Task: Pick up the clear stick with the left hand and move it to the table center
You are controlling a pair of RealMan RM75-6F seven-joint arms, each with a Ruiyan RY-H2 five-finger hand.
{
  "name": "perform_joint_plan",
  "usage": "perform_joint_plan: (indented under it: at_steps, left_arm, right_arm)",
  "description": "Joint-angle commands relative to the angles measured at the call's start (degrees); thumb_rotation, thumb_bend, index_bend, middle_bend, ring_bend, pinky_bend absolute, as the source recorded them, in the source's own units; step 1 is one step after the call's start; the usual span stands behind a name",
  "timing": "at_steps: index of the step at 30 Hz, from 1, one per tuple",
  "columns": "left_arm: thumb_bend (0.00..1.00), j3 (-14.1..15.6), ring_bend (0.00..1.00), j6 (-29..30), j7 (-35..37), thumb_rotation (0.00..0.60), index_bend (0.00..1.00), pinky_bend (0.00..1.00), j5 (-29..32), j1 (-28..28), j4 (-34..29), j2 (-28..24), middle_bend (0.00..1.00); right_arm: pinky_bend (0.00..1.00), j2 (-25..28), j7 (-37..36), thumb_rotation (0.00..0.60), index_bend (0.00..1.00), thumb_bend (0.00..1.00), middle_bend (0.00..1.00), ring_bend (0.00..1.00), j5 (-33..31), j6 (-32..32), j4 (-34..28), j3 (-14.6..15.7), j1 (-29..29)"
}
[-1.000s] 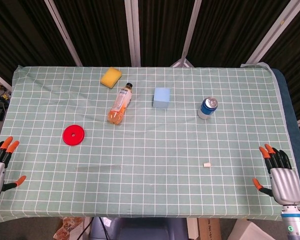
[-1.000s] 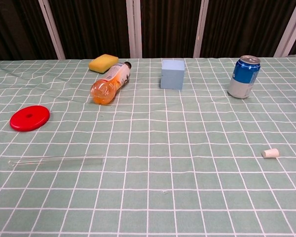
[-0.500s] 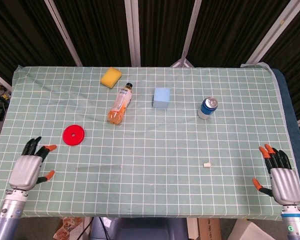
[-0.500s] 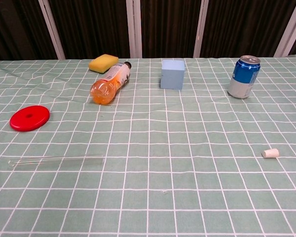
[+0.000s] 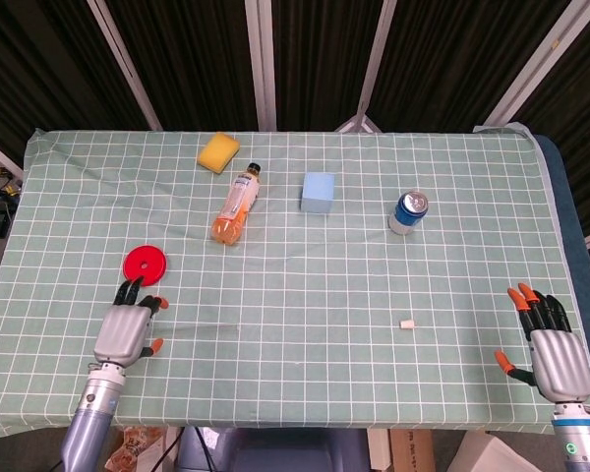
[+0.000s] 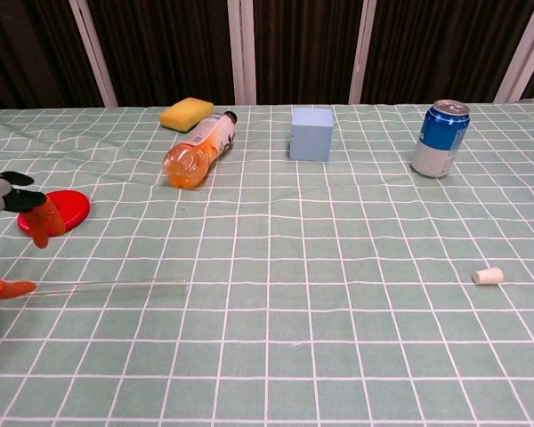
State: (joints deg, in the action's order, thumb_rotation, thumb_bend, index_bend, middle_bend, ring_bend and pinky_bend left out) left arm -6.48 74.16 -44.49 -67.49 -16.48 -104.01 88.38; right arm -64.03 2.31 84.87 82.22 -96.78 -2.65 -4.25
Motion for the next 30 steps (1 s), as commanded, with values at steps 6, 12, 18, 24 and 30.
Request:
perform_joint_plan:
  at_steps: [6,12,18,24,30]
  left_arm:
    - [0.38,-0.1,0.0,0.5,-6.0,0.6,0.38,0.0,5.2,-2.3,3.3,5.9,0.38]
    - [0.39,0.0,0.01,0.8,-6.8,0.6,0.41,0.0,6.9,-3.2,4.3,8.1,0.38]
    - [0.4,0.5,0.02,1.5,-6.9,0.6,0.42,0.0,7.4,-3.7,4.8,9.2,0.41]
    - [0.41,0.8,0.02,2.0,-7.2,0.6,0.42,0.0,8.1,-4.1,5.1,9.7,0.41]
    - [0.45,0.8,0.02,2.7,-8.2,0.6,0.42,0.0,9.3,-4.5,4.7,10.1,0.41]
  right_arm:
    - [0.0,0.1,-0.4,0.6,0.0,0.3,0.0,0.0,-0.2,-0.2,-0.2,0.0,0.0]
    - [0.0,0.2,-0.7,0.6,0.0,0.3,0.0,0.0,-0.3,-0.4,-0.3,0.0,-0.1]
    - [0.0,0.3,-0.9,0.6,0.0,0.3,0.0,0.0,-0.3,-0.3,-0.3,0.0,-0.1]
    - [0.0,0.3,-1.1,0.6,0.0,0.3,0.0,0.0,-0.2,-0.3,-0.4,0.0,-0.1]
    - [0.0,0.2,-1.8,0.6,0.0,0.3,0.0,0.0,0.3,0.0,-0.2,0.1,0.0]
